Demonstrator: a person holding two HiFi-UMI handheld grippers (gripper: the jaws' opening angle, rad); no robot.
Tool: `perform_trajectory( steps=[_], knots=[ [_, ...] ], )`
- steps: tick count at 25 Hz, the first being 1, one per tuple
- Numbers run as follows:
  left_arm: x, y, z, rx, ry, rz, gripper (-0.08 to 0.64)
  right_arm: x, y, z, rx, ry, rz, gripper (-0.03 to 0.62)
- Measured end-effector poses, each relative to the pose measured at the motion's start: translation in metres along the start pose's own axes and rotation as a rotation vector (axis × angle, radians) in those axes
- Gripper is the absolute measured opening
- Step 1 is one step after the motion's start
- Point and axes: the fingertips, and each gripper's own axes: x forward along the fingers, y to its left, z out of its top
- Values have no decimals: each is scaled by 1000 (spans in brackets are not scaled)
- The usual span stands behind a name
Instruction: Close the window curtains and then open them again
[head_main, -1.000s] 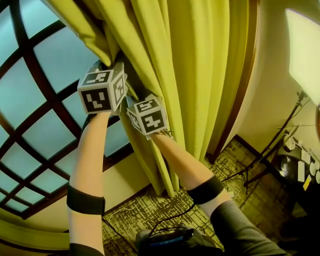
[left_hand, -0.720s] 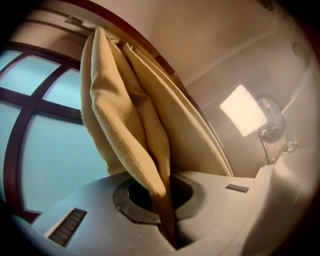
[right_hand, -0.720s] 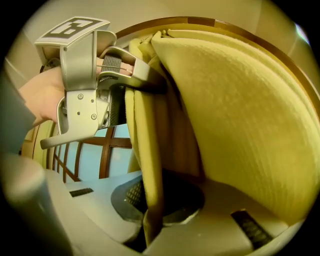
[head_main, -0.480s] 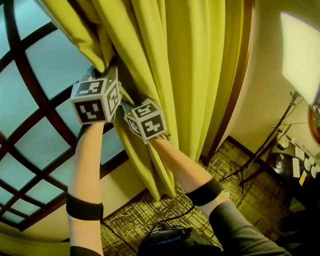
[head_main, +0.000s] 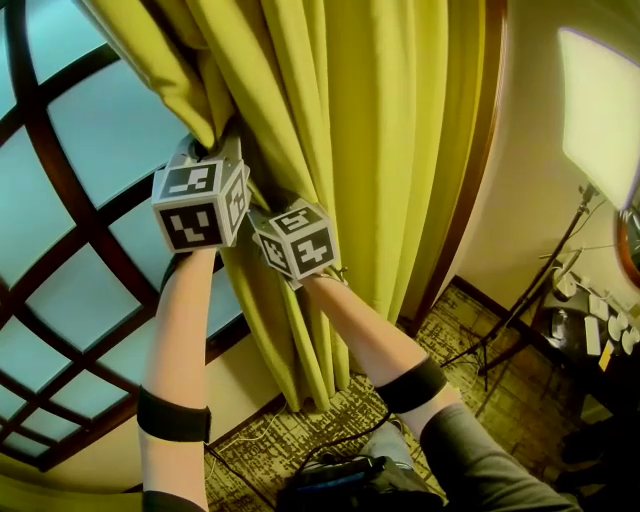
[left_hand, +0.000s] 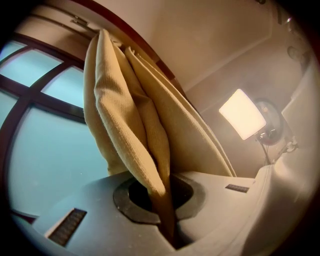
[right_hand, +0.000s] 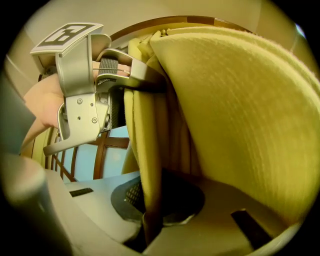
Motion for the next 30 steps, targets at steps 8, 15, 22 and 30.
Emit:
perform_trajectory(
  steps=[8,15,22,30],
  knots=[
    [27,-1,4,19,-22,67,3,7,-26,9,-1,-38,66,29],
    [50,-1,32,50,-43,132,3,7,-50,40,4,-85,130,29],
    [138,-78,27,149,24,43,2,-1,-146,31,-5,-69,80,28],
    [224,-148,13,135,30,-44,3,-26,-261,13,15,-58,-25,28]
  ],
)
